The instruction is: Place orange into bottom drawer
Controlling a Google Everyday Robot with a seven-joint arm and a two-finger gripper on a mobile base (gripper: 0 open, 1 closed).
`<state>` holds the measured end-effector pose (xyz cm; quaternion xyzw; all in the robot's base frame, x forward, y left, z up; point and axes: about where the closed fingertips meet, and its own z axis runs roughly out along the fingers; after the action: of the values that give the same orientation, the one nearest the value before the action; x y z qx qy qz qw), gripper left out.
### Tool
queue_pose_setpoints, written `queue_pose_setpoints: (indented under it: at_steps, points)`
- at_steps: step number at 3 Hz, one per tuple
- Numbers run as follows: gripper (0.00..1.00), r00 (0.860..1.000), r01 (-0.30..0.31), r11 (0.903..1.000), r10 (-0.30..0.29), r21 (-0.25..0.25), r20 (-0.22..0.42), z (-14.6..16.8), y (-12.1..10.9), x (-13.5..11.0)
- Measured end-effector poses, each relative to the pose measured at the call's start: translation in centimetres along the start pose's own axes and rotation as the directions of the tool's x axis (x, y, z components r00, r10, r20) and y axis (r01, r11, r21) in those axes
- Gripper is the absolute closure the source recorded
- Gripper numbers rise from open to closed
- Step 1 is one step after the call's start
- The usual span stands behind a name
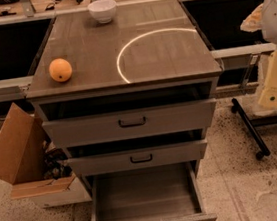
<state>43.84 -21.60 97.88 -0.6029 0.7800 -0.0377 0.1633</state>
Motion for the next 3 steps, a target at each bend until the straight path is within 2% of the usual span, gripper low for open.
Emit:
queue_pose_setpoints:
  at_steps: [1, 2, 3]
  points:
    - [0.00, 1.000, 0.000, 1.0000, 0.000, 0.000, 0.000, 0.0, 0.0, 0.0]
    - [0.00, 0.998, -0.003, 1.0000, 0.003, -0.001, 0.068, 1.0, -1.1, -2.1]
    - [0.00, 0.984, -0.018, 0.9998, 0.019, -0.009, 0.175, 2.4, -2.8, -5.0]
